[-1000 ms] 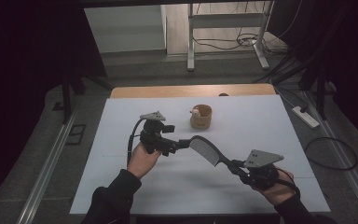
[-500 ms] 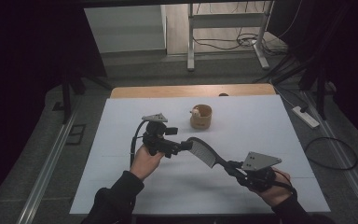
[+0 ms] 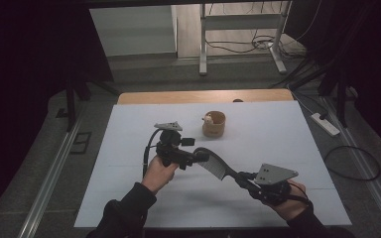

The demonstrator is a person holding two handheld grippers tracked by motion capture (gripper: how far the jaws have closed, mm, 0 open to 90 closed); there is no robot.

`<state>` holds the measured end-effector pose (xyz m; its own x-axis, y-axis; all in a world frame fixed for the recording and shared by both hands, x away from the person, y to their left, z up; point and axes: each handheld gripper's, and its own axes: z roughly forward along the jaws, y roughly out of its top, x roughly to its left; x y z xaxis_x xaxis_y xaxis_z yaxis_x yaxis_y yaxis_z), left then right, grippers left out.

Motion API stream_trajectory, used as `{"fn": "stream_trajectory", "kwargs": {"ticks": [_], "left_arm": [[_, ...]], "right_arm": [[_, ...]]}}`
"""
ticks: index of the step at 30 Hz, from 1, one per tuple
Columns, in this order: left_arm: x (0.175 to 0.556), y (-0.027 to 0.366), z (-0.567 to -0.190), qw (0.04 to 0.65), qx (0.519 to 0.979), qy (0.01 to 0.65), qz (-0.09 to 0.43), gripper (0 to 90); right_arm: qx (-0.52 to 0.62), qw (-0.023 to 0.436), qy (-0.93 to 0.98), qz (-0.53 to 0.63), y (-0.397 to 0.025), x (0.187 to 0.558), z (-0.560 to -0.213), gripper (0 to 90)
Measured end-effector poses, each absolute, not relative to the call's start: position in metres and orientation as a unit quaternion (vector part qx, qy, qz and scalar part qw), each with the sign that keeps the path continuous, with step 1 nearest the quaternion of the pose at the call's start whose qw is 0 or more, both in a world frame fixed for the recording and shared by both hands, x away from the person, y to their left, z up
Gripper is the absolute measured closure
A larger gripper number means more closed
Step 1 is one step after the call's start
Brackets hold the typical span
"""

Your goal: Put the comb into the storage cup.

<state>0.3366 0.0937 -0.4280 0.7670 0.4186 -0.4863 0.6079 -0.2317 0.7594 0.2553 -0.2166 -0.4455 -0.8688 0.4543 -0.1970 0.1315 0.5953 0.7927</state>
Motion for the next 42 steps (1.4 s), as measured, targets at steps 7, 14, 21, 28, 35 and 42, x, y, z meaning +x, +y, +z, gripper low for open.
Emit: {"fn": "stream_trajectory", "kwargs": {"ticks": [7, 14, 21, 28, 35, 42], "left_arm": [[0.336, 0.091, -0.427, 0.519, 0.783, 0.325, -0.107, 0.0], [0.337, 0.094, -0.426, 0.52, 0.779, 0.326, -0.129, 11.3], [0.338, 0.098, -0.426, 0.525, 0.768, 0.33, -0.162, 41.3], [0.34, 0.101, -0.428, 0.533, 0.754, 0.334, -0.19, 63.7], [0.34, 0.101, -0.429, 0.535, 0.747, 0.339, -0.204, 74.2], [0.341, 0.102, -0.432, 0.537, 0.732, 0.35, -0.232, 80.1]], "right_arm": [[0.163, 0.196, 0.872, 0.417, -0.214, 0.254, -0.446, 72.3], [0.159, 0.202, 0.871, 0.419, -0.214, 0.253, -0.445, 72.4], [0.155, 0.205, 0.871, 0.418, -0.213, 0.252, -0.446, 72.4], [0.149, 0.21, 0.871, 0.419, -0.212, 0.252, -0.446, 72.4], [0.143, 0.216, 0.87, 0.42, -0.212, 0.25, -0.446, 72.3], [0.14, 0.218, 0.871, 0.417, -0.211, 0.251, -0.448, 72.2]]}}
